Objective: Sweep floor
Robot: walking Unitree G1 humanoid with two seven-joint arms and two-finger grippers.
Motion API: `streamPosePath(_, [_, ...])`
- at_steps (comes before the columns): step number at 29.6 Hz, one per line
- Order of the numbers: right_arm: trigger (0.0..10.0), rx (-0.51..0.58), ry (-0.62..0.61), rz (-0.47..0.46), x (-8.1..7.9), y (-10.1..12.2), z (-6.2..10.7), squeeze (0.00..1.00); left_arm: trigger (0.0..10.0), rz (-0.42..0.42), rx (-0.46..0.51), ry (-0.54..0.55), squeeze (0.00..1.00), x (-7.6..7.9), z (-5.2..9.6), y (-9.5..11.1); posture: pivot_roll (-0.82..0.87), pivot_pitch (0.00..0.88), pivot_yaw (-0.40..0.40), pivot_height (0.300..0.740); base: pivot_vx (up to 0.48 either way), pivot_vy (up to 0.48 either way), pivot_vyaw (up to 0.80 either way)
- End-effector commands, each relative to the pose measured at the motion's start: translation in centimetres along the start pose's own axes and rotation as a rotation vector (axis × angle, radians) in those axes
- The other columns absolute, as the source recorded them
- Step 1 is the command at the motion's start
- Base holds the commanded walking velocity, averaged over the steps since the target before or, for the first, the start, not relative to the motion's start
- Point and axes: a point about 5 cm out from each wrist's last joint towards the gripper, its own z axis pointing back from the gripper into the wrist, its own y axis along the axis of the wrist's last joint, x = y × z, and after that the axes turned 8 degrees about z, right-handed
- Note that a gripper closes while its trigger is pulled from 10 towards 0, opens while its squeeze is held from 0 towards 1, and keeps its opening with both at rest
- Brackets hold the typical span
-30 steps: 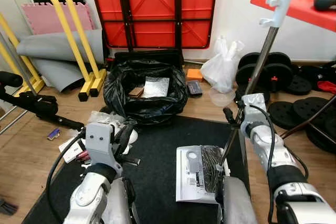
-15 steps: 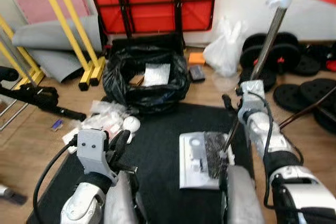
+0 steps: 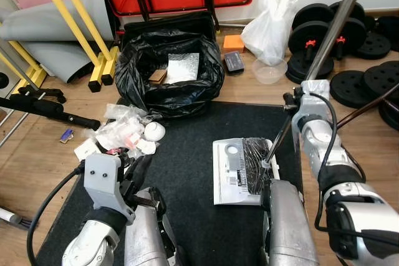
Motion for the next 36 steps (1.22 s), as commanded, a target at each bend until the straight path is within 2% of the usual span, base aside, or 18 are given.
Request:
streamPosePath(1, [0.0, 0.000, -0.004, 0.012, 0.0, -0.3, 0.1, 0.00, 10.0, -0.012, -0.028, -0.015, 0.00, -0.2, 0.1, -0.3, 0.02, 0.171, 0.090, 0.450, 0.000, 0.000, 0.00])
streamPosePath(8, [0.0, 0.003, 0.017, 0.003, -0.5, -0.6, 0.3, 0.00, 10.0, -0.011, -0.023, -0.010, 0.00, -0.2, -0.4, -0.5, 0.01, 0.151, 0.077, 0.450, 0.000, 0.000, 0.00])
streamPosePath(14, [0.0, 0.026, 0.027, -0.028, -0.9, 0.1, 0.0, 0.00, 10.0, -0.003, -0.012, -0.006, 0.00, -0.2, -1.0, -0.7, -0.01, 0.121, 0.056, 0.450, 0.000, 0.000, 0.00])
streamPosePath(15, [0.5, 0.032, 0.029, -0.044, -1.0, 0.4, -0.1, 0.00, 10.0, -0.001, -0.007, -0.004, 0.00, -0.2, -1.1, -0.7, -0.01, 0.113, 0.050, 0.450, 0.000, 0.000, 0.00])
streamPosePath(16, [10.0, 0.040, 0.042, -0.059, -1.3, 0.9, -0.3, 0.00, 10.0, 0.003, -0.002, -0.002, 0.00, -0.1, -1.4, -0.8, -0.02, 0.100, 0.041, 0.450, 0.000, 0.000, 0.00])
streamPosePath(21, [10.0, 0.087, 0.060, -0.173, -1.7, 2.6, -0.7, 0.00, 10.0, 0.012, 0.013, 0.001, 0.00, -0.1, -2.1, -1.0, -0.03, 0.082, 0.029, 0.465, 0.000, 0.000, 0.00])
streamPosePath(24, [10.0, 0.099, 0.055, -0.208, -1.5, 3.0, -0.8, 0.00, 10.0, 0.013, 0.015, 0.002, 0.00, -0.1, -2.2, -1.0, -0.03, 0.077, 0.024, 0.470, 0.000, 0.000, 0.00])
streamPosePath(27, [10.0, 0.155, 0.028, -0.307, -0.8, 5.0, -1.4, 0.00, 10.0, 0.018, 0.021, 0.003, 0.00, 0.0, -2.6, -1.3, -0.05, 0.058, 0.016, 0.485, 0.000, 0.000, 0.00])
streamPosePath(36, [10.0, 0.221, 0.033, -0.324, -0.9, 7.3, -1.7, 0.00, 10.0, 0.025, 0.035, 0.002, 0.00, 0.0, -3.2, -1.7, -0.06, 0.016, -0.005, 0.510, 0.000, 0.000, 0.00])
